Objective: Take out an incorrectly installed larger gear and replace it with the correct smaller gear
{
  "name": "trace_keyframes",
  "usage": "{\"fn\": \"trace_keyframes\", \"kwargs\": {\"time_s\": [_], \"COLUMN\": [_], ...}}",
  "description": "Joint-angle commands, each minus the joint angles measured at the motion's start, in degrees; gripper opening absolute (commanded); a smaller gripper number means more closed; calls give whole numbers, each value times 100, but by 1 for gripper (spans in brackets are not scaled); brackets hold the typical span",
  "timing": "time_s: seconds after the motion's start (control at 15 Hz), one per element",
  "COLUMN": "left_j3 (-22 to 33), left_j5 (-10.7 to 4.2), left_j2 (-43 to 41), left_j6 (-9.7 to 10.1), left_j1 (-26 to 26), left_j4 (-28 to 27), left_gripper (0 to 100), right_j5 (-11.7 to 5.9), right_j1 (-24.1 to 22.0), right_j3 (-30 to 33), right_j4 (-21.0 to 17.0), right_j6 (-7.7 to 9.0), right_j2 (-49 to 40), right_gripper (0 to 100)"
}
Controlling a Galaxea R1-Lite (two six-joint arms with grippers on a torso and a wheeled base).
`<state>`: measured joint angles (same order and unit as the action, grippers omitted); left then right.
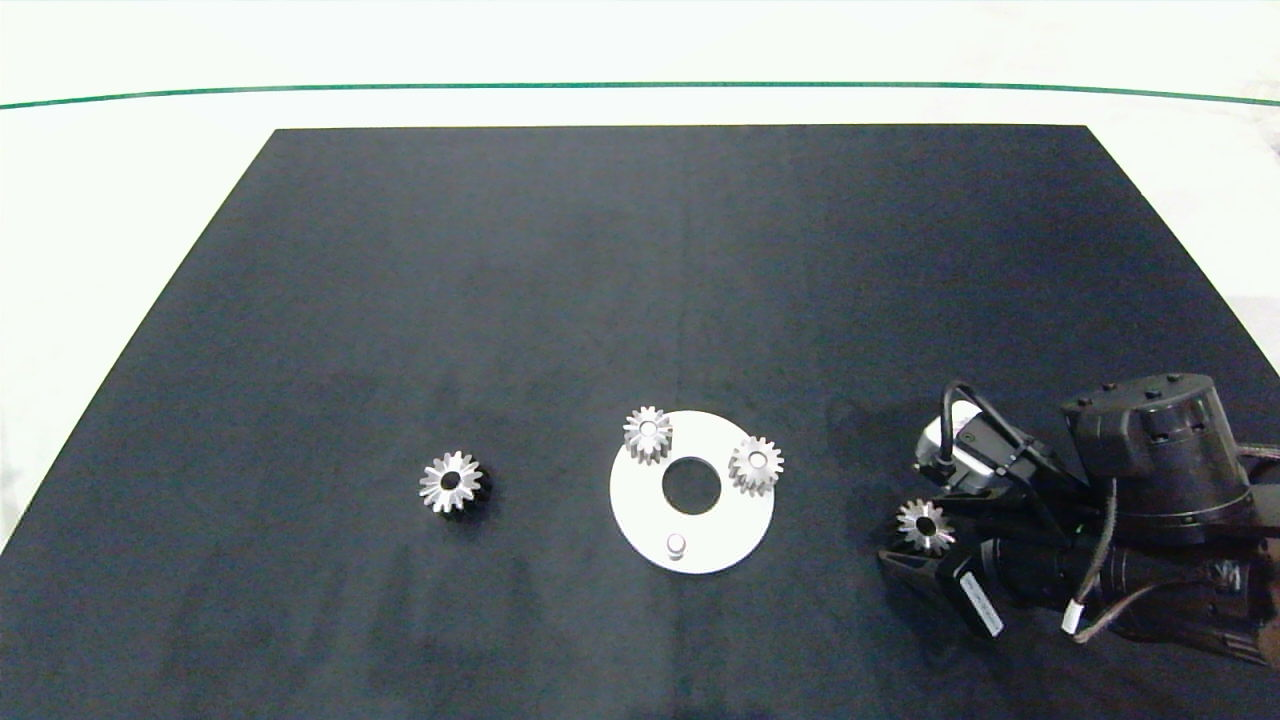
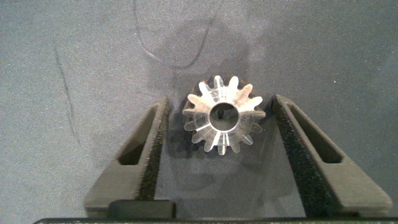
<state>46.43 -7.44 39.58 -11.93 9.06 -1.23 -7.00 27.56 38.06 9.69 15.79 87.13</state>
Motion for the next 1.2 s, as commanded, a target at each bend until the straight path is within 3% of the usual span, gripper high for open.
{"fn": "trace_keyframes", "kwargs": {"time_s": [0.07,1.2], "left_j3": [-108,-170], "left_j5": [-3,5], "left_j2": [-74,-100], "left_j6": [-11,-11], "left_j1": [0,0], "left_j4": [0,0], "left_gripper": [100,100], "right_j5": [-3,32], "right_j1": [-40,-58], "right_j3": [9,-18], "right_j4": [24,24], "right_j6": [12,12], "right_j2": [-11,-3], "right_gripper": [58,25]}}
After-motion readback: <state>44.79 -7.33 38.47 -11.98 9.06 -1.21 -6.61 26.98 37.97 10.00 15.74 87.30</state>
